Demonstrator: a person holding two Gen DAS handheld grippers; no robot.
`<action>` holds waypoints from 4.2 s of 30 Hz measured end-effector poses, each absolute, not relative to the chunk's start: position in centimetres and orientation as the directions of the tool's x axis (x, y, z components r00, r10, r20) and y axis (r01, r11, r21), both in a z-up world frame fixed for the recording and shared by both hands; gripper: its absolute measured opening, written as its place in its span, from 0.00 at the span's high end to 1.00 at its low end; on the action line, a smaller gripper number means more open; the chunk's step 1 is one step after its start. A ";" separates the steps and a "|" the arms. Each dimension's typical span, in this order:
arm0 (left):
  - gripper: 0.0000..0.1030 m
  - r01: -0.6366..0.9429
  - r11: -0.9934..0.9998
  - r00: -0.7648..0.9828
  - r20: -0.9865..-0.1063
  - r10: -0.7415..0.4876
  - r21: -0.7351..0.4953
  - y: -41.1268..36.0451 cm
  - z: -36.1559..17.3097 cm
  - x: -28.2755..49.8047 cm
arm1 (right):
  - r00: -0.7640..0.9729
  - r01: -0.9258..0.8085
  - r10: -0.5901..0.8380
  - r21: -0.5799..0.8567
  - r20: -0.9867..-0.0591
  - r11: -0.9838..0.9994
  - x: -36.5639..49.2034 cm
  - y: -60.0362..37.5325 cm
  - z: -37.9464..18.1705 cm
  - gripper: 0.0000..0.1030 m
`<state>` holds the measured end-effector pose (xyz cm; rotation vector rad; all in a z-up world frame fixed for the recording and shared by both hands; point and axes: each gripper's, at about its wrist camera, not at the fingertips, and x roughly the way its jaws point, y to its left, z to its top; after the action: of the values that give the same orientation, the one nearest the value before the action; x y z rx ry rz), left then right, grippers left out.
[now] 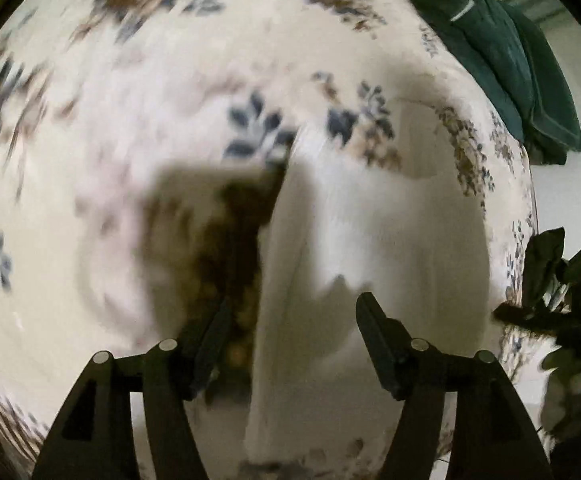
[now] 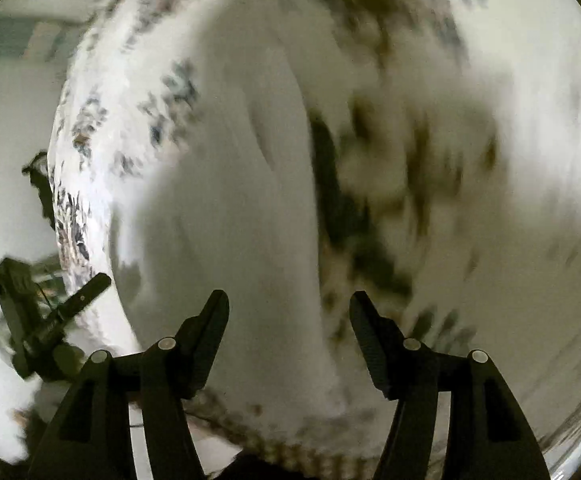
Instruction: Fold small clothes
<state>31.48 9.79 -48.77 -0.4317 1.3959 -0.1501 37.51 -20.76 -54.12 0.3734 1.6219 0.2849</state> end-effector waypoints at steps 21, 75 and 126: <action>0.03 -0.318 0.922 0.144 -0.973 -0.182 -0.220 13.2 -56.0 26.2 | 0.010 -0.457 0.225 0.196 -0.974 0.867 47.9 -10.4 -56.0 0.95; 0.43 -0.270 0.789 0.284 -0.829 -0.482 -0.551 13.9 -54.0 35.6 | 0.000 0.273 0.499 0.480 -0.867 0.834 48.7 -25.3 -61.2 0.10; 0.65 -0.026 0.765 0.350 -0.722 -0.596 -0.644 14.9 -56.5 70.8 | 0.035 0.097 0.748 0.748 -0.662 0.657 77.2 -14.2 -64.4 0.46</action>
<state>70.75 14.92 -56.54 -0.6264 1.1693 -0.4018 77.20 -14.23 -64.45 0.7456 1.4739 0.5796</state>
